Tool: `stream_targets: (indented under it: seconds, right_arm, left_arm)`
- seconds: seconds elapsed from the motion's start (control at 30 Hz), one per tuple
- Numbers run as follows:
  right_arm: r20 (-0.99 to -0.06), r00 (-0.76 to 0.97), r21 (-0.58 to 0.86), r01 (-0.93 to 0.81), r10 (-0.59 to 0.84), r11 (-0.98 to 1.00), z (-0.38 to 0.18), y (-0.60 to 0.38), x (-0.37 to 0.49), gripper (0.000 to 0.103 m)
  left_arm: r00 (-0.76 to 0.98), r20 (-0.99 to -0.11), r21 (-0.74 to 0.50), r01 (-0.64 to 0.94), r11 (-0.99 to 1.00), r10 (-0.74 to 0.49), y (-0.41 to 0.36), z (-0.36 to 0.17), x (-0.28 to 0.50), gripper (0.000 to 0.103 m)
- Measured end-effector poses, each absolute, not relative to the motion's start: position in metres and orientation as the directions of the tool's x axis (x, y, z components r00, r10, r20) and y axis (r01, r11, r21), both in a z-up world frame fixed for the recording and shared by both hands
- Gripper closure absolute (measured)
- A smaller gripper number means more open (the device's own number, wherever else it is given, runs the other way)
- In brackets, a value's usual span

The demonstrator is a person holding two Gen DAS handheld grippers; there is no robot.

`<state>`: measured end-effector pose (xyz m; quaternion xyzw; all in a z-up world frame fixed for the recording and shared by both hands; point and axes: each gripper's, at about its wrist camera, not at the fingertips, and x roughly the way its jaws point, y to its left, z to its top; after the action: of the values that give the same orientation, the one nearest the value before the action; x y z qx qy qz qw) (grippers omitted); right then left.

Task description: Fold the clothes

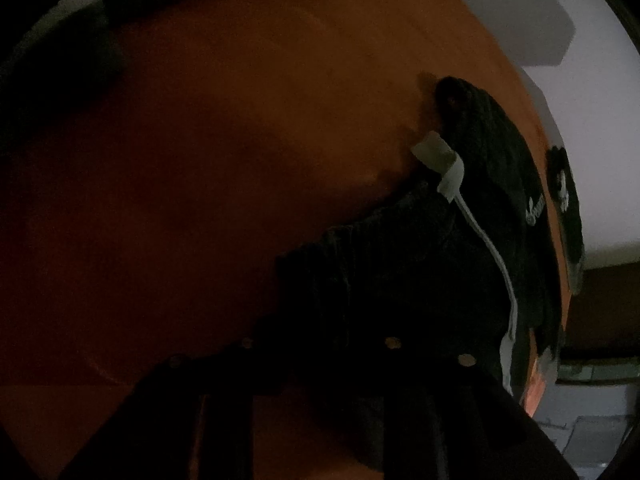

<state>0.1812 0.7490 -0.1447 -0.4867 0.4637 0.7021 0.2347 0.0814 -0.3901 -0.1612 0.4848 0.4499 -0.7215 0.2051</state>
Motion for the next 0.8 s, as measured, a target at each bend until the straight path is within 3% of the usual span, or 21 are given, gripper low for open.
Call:
stream_targets:
  seconds: [0.1, 0.17, 0.23, 0.27, 0.37, 0.47, 0.6, 0.8]
  right_arm:
    - [-0.906, -0.395, 0.412, -0.744, -0.152, -0.526, -0.140, 0.750, 0.179, 0.093]
    - [-0.916, -0.385, 0.376, -0.731, -0.110, -0.569, -0.126, 0.743, 0.184, 0.081]
    - [-0.919, -0.393, 0.337, -0.745, -0.029, -0.576, -0.110, 0.735, 0.198, 0.045]
    - [-0.914, -0.405, 0.332, -0.755, 0.004, -0.566, -0.103, 0.733, 0.203, 0.041]
    - [-0.890, -0.452, 0.354, -0.772, 0.065, -0.527, -0.072, 0.732, 0.206, 0.040]
    - [-0.859, -0.511, 0.433, -0.721, -0.006, -0.541, -0.048, 0.734, 0.176, 0.033]
    - [-0.845, -0.510, 0.472, -0.575, -0.158, -0.668, -0.023, 0.713, 0.076, 0.032]
    - [-0.867, -0.443, 0.389, -0.314, -0.229, -0.866, 0.014, 0.653, -0.098, 0.032]
  left_arm:
    - [-0.489, -0.862, -0.488, 0.736, -0.470, 0.130, -0.389, -0.143, 0.098, 0.064]
    - [-0.528, -0.842, -0.515, 0.734, -0.443, 0.105, -0.384, -0.122, 0.112, 0.064]
    - [-0.560, -0.825, -0.531, 0.713, -0.458, 0.084, -0.380, -0.096, 0.122, 0.062]
    - [-0.570, -0.818, -0.531, 0.704, -0.471, 0.071, -0.378, -0.083, 0.127, 0.061]
    - [-0.584, -0.812, -0.502, 0.675, -0.540, 0.025, -0.382, -0.044, 0.115, 0.054]
    - [-0.581, -0.814, -0.461, 0.661, -0.593, -0.015, -0.396, -0.016, 0.083, 0.050]
    - [-0.615, -0.789, -0.490, 0.618, -0.615, 0.010, -0.405, 0.001, 0.019, 0.047]
    - [-0.477, -0.879, -0.370, 0.651, -0.663, 0.023, -0.415, -0.024, -0.075, 0.043]
